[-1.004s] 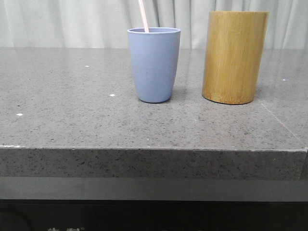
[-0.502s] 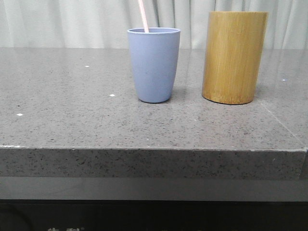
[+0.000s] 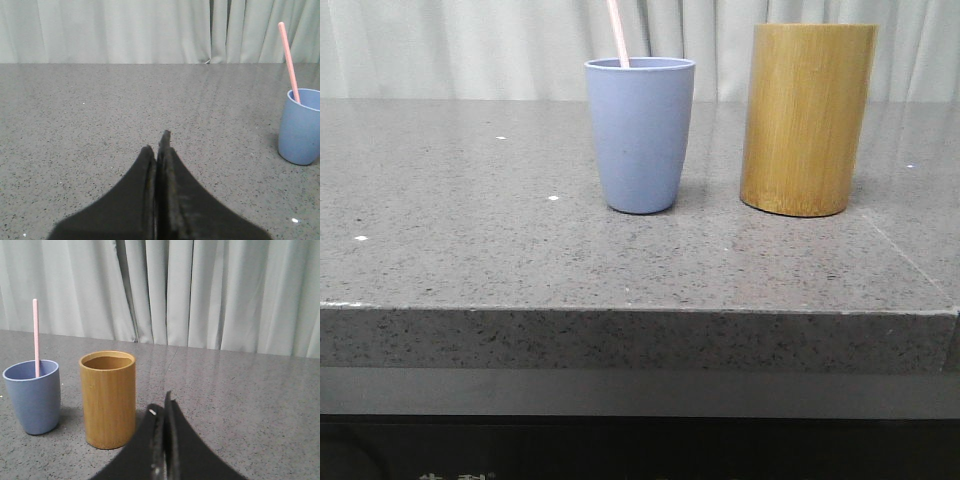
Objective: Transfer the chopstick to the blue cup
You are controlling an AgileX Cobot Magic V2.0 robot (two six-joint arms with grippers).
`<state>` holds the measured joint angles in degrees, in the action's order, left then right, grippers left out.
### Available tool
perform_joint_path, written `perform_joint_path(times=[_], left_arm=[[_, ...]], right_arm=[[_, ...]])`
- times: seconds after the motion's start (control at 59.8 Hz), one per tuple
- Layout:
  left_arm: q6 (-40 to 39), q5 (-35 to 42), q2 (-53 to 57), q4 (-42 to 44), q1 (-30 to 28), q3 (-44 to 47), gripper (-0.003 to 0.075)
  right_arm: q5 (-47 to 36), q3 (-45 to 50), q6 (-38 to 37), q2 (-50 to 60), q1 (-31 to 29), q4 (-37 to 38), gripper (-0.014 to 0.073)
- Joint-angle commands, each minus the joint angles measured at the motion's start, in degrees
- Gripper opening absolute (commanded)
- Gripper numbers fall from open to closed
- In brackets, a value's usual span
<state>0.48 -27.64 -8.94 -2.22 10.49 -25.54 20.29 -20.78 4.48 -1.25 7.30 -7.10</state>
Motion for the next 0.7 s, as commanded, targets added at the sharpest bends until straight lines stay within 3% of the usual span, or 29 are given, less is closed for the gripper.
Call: perform_joint_path(times=[0.0, 0.284, 0.552, 0.686], left_arm=[[-0.5, 4.9, -0.8, -0.1, -0.2, -1.4, -0.0019], [-0.5, 6.1, 0.4, 0.8, -0.2, 0.1, -0.0019], [-0.5, 9.4, 11.0, 0.7, -6.2, 11.4, -0.0019], [-0.5, 11.9, 10.6, 0.7, -7.4, 16.6, -0.0019]], right_arm=[[-4.7, -1.3, 0.3, -0.7, -0.2, -0.1, -0.0100], [-4.7, -1.3, 0.3, -0.7, -0.2, -0.1, -0.0100], [-4.7, -1.3, 0.3, -0.7, -0.2, -0.1, -0.0100], [-4.7, -1.3, 0.3, -0.7, -0.2, -0.1, -0.0100]])
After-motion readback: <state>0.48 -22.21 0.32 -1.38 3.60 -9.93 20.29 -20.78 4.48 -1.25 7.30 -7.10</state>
